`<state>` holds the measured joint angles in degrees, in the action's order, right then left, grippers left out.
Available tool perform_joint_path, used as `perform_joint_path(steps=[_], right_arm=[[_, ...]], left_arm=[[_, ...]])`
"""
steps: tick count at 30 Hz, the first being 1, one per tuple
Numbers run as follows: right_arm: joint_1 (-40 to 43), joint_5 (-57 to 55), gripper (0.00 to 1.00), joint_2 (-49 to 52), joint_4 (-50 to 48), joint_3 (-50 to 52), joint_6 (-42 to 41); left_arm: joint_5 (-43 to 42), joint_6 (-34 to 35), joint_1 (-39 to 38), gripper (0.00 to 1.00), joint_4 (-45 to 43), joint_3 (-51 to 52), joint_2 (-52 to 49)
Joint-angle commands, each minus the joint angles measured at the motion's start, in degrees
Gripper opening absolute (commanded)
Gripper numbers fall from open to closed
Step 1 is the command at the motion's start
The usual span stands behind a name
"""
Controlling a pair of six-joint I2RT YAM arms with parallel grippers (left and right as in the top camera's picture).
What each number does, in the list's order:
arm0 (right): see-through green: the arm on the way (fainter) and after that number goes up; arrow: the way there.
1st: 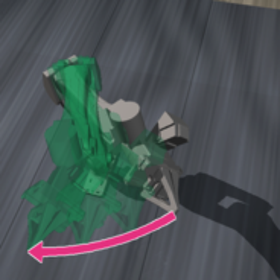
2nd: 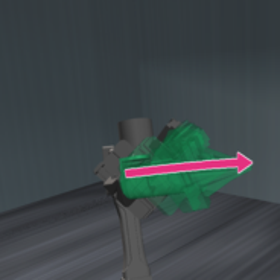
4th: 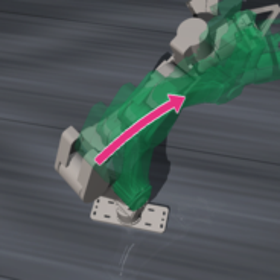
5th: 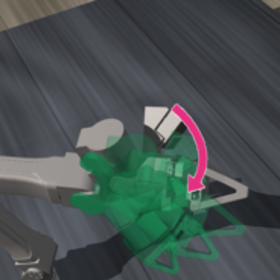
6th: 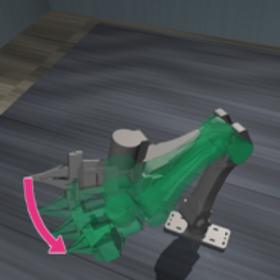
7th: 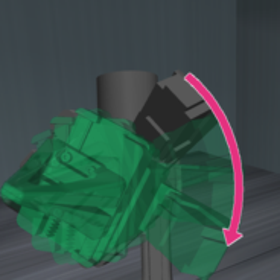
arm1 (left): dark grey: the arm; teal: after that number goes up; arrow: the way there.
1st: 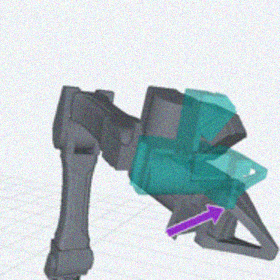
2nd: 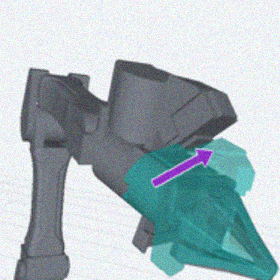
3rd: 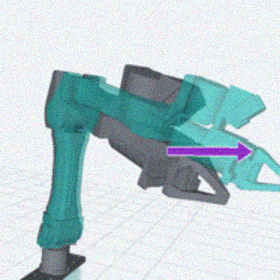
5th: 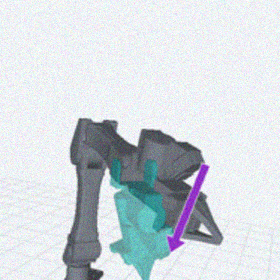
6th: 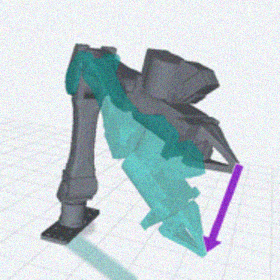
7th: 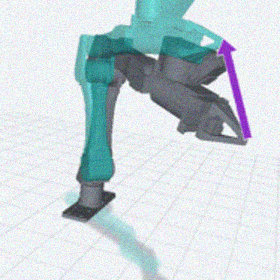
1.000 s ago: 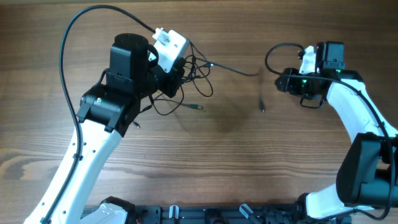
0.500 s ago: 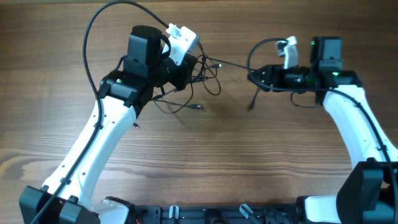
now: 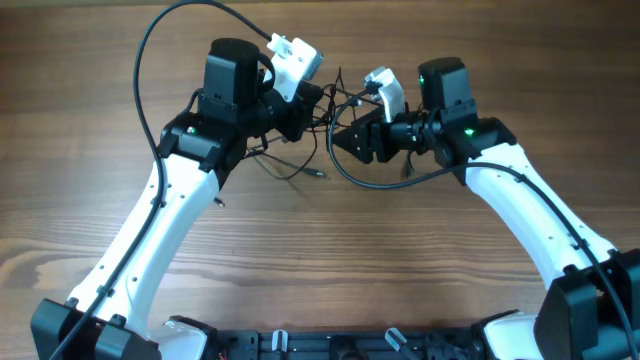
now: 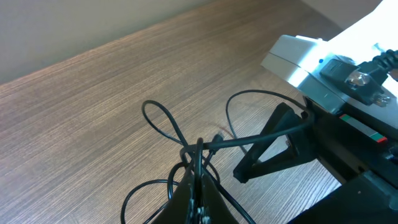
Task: Untangle cables
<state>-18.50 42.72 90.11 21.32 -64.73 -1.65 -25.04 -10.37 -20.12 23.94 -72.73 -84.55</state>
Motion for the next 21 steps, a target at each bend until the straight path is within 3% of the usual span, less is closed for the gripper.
perform_joint_path(steps=[1,13,19,21], right_arm=[[-0.3,0.9,0.68,-0.7,-0.8,-0.9,-1.4],[-0.3,9.1,0.72,-0.7,-4.4,-0.9,1.5],[-0.3,8.8,0.74,-0.6,-5.7,-0.9,1.6],[-0.3,8.8,0.7,-0.6,-6.5,-0.9,1.6]], left_arm=[[-0.2,0.1,0.5,0.04,-0.2,-0.8,0.0],[0.1,0.1,4.5,0.04,1.1,-0.8,-0.6],[-6.1,0.3,4.5,0.04,0.7,-0.8,-0.6],[-6.6,0.4,4.4,0.04,0.7,-0.8,-0.6]])
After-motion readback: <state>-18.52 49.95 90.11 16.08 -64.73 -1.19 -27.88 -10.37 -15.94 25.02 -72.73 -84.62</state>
